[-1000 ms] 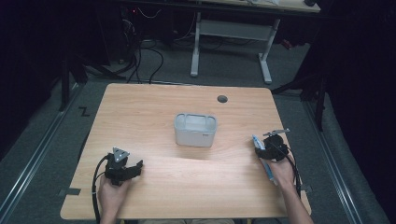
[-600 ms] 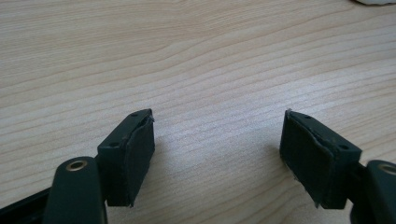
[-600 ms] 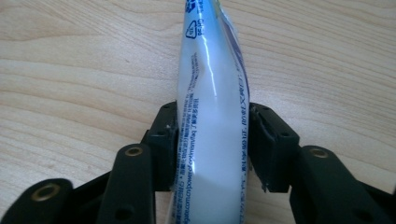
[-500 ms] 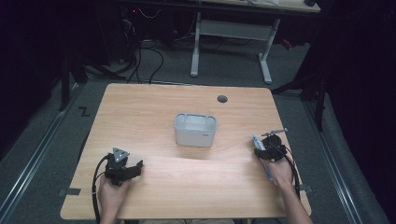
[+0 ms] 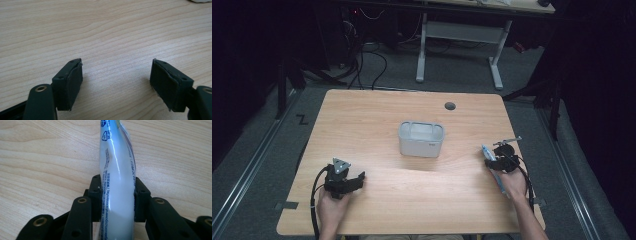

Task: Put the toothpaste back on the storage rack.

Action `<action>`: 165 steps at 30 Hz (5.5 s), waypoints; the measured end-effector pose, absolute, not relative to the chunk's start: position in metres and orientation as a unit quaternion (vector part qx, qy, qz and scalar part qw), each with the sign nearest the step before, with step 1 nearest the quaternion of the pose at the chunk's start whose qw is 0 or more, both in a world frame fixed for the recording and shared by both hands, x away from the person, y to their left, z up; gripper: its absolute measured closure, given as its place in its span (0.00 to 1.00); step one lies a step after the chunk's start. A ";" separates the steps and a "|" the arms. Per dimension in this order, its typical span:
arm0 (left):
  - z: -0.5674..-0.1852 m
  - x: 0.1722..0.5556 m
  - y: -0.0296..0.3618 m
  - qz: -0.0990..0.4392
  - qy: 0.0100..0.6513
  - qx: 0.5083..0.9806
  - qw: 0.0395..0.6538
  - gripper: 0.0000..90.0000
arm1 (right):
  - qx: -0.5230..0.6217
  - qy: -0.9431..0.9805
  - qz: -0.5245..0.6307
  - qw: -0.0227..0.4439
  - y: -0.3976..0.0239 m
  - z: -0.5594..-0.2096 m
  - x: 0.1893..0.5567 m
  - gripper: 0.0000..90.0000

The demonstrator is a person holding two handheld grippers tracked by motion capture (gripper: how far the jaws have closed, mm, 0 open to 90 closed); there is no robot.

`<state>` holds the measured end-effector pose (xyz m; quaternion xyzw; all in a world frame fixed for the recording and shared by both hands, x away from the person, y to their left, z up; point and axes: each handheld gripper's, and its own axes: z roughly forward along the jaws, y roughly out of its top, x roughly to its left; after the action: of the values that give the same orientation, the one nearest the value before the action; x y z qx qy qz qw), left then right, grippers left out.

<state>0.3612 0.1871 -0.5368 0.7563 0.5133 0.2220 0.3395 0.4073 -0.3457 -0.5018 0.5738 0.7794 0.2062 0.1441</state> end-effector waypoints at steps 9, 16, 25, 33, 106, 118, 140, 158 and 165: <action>-0.537 0.361 0.187 0.222 0.513 0.756 0.340 0.30 | 0.565 0.783 0.220 0.137 -0.346 -0.497 0.403 0.76; -0.537 0.361 0.187 0.222 0.513 0.756 0.339 0.30 | 0.558 0.781 0.240 0.143 -0.347 -0.489 0.396 0.76; -0.537 0.361 0.187 0.222 0.513 0.756 0.339 0.30 | 0.543 0.783 0.263 0.150 -0.341 -0.478 0.387 0.76; -0.537 0.361 0.187 0.222 0.513 0.756 0.339 0.30 | 0.536 0.782 0.279 0.154 -0.340 -0.469 0.382 0.77; -0.537 0.361 0.187 0.222 0.513 0.757 0.340 0.29 | 0.398 0.787 0.436 0.181 -0.259 -0.385 0.391 0.77; -0.537 0.361 0.187 0.221 0.513 0.757 0.339 0.29 | 0.374 0.793 0.441 0.192 -0.234 -0.366 0.408 0.77; -0.537 0.361 0.187 0.221 0.513 0.756 0.341 0.30 | 0.359 0.787 0.467 0.183 -0.204 -0.352 0.442 0.77; -0.537 0.361 0.187 0.221 0.514 0.756 0.341 0.30 | 0.345 0.774 0.505 0.166 -0.186 -0.331 0.460 0.77; -0.537 0.361 0.187 0.222 0.513 0.756 0.341 0.30 | 0.349 0.769 0.510 0.165 -0.175 -0.336 0.471 0.77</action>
<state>0.3612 0.1871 -0.5371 0.7555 0.5134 0.2215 0.3413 0.4713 -0.1754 -0.3361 0.3492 0.7686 0.5099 0.1649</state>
